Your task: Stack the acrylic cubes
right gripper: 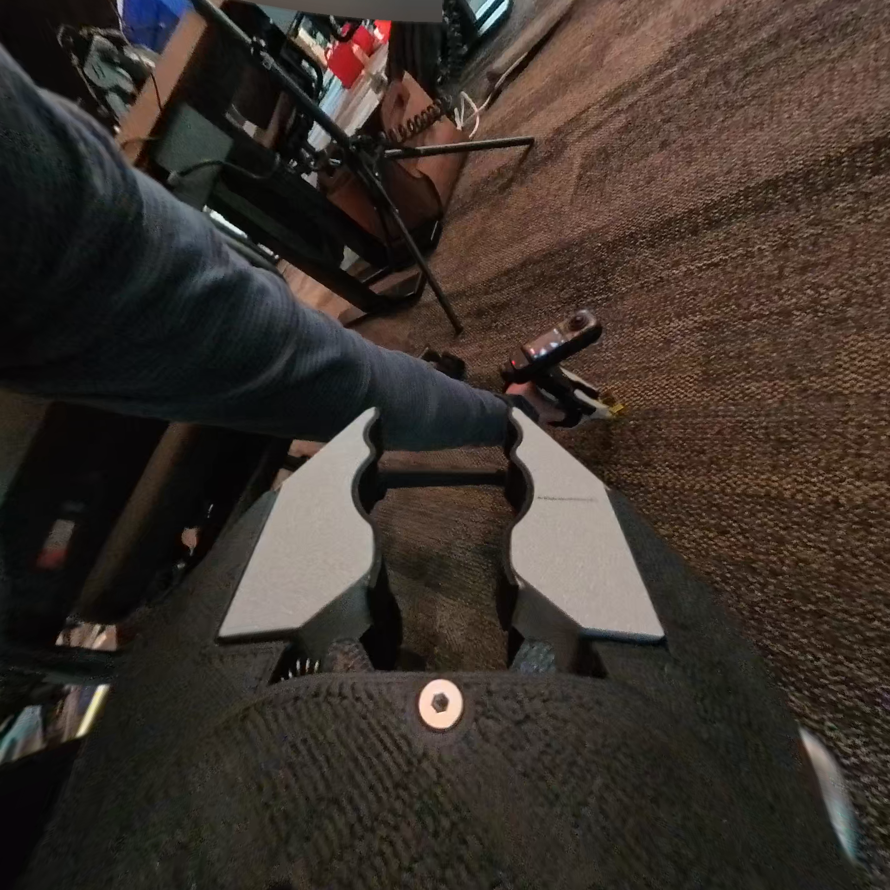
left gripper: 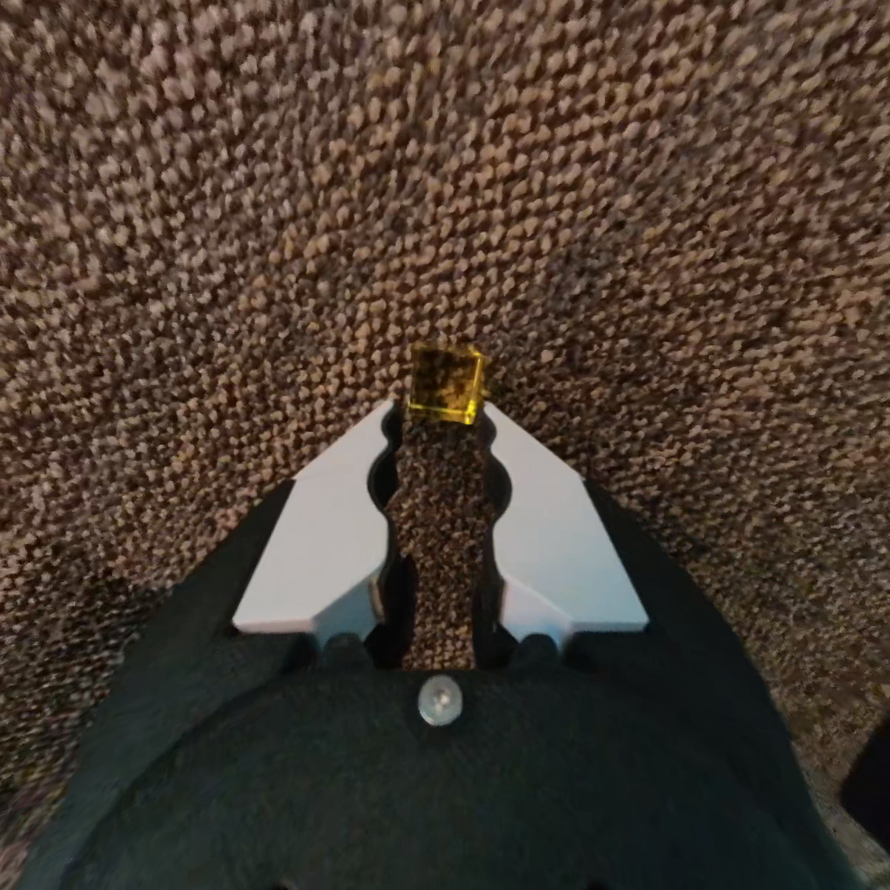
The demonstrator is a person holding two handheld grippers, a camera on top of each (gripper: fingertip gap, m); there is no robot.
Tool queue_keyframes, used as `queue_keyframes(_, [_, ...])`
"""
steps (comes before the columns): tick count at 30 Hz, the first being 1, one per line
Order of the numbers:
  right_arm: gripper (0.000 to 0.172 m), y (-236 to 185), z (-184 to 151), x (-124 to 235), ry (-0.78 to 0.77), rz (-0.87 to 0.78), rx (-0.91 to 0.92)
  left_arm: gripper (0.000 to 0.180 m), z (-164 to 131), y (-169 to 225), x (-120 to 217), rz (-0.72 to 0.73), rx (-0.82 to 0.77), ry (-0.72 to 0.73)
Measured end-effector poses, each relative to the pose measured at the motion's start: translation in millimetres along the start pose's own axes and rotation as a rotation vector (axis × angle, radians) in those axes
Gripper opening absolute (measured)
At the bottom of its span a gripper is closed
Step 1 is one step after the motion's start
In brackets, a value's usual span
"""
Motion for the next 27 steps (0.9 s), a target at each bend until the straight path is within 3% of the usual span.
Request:
queue_keyframes(7, [0.045,-3.0,-1.7,-9.6,-0.018,0.007,0.081,0.026,16.4,4.6,-2.4,-0.003,-0.065,0.016])
queue_keyframes(9, [0.044,-0.3,-3.3,-10.5,-0.019,-0.014,0.144,0.026,21.5,10.8,3.2,-0.003,0.003,0.016])
queue_keyframes(11, [0.043,3.9,-6.9,-8.5,-0.024,-0.056,0.208,0.026,32.7,31.1,23.9,-0.010,0.102,0.106])
queue_keyframes(15, [0.052,-15.5,-22.7,1.7,-0.070,0.028,0.254,0.026,46.4,116.3,96.8,-0.075,0.281,0.246])
queue_keyframes(19, [0.053,-47.4,-17.1,28.6,-0.174,-0.001,0.209,0.026,50.2,213.1,196.5,-0.129,0.319,0.294])
queue_keyframes(23, [0.052,-104.5,50.0,101.2,-0.116,0.010,0.260,0.026,58.8,290.8,298.1,-0.183,0.223,0.335])
queue_keyframes(27, [0.047,-128.5,160.4,200.8,0.057,-0.131,0.324,0.026,80.3,358.0,385.4,-0.243,-0.005,0.352])
Point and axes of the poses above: each gripper's, where its closed fingertips meet, x back along the fingers, z out of its top, y = z × x across the jaws, the point moved 5 cm from there along x, back along the fingers, and after that the axes turned 15 degrees about -z, right-handed, at the moved point
